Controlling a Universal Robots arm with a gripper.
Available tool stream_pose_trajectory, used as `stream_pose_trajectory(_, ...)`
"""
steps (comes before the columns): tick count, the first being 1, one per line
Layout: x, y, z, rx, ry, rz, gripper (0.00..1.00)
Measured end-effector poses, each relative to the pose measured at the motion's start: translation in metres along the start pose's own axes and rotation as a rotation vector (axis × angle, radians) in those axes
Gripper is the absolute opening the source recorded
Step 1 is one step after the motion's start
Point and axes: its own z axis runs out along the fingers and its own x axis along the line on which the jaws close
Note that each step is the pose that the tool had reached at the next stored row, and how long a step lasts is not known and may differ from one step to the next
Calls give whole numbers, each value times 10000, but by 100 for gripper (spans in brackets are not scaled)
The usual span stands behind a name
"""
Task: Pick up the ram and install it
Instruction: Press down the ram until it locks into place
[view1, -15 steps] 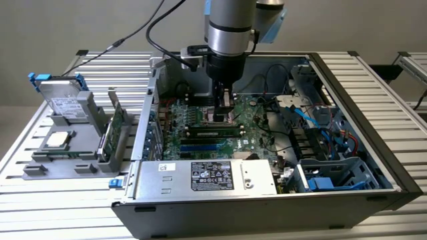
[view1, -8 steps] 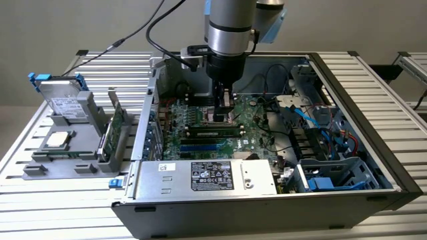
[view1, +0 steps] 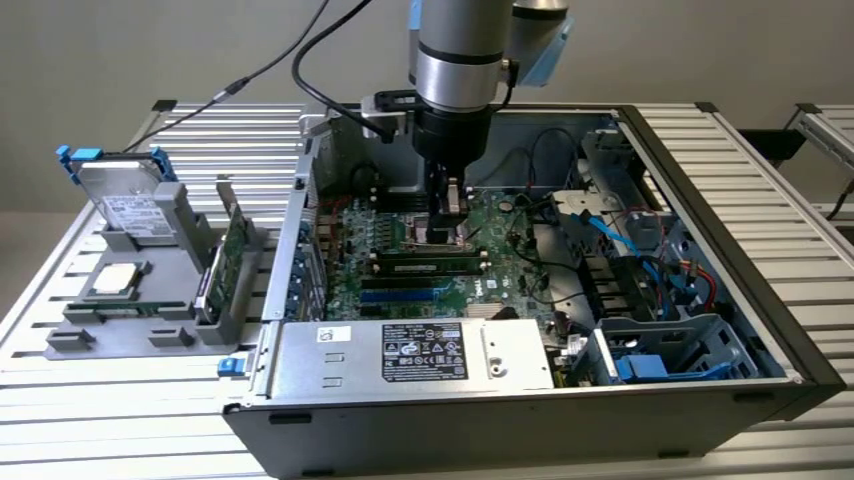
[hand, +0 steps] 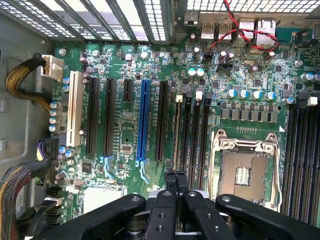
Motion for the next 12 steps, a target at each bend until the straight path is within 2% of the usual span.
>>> stream_pose_trajectory(6,0,0,0,-2,-1,22,10)
stream_pose_trajectory(12,0,0,0,-77,-46,919,10)
